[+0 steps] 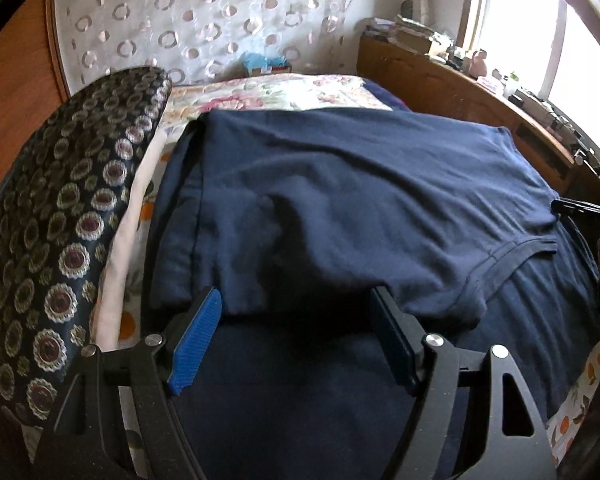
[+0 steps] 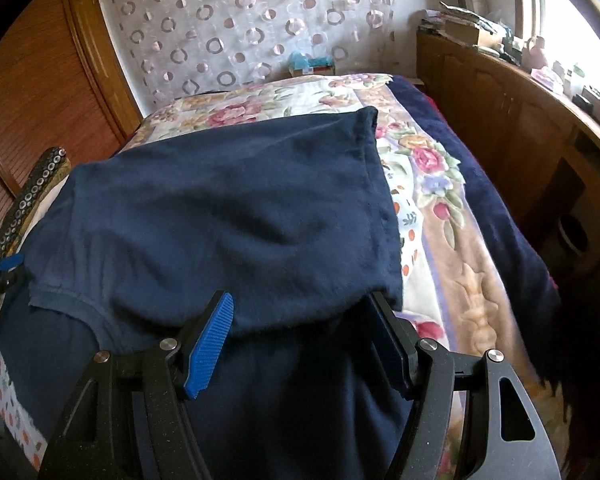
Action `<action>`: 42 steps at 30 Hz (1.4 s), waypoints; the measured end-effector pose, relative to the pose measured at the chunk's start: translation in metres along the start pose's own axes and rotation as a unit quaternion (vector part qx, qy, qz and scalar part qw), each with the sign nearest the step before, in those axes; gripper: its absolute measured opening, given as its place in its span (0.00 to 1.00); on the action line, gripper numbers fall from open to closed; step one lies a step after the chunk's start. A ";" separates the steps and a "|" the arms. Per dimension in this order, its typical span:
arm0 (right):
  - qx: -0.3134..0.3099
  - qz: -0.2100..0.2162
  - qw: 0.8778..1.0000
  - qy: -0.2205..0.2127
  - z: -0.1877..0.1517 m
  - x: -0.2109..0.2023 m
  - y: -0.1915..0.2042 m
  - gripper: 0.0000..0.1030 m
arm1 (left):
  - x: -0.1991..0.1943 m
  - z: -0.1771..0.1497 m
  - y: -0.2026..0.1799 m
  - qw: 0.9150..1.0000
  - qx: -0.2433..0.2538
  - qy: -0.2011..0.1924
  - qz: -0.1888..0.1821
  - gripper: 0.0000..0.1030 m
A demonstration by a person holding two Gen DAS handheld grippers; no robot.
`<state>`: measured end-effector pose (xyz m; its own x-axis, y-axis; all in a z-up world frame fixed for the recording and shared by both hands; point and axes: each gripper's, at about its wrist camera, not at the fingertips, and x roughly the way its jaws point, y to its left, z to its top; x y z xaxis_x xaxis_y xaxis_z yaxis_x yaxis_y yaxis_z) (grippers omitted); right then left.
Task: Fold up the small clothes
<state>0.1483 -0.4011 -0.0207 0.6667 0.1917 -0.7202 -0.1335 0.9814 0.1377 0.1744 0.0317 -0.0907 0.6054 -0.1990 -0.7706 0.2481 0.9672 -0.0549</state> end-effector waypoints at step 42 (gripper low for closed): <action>-0.025 -0.051 0.998 -0.038 -0.002 -0.001 0.008 0.05 | -0.003 0.009 0.013 0.999 -0.005 -0.035 0.037 0.01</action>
<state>0.1452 -0.3931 -0.0199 0.7325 0.0925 -0.6745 -0.0975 0.9948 0.0306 0.1827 0.0434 -0.0831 0.6732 -0.1376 -0.7265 0.1933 0.9811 -0.0067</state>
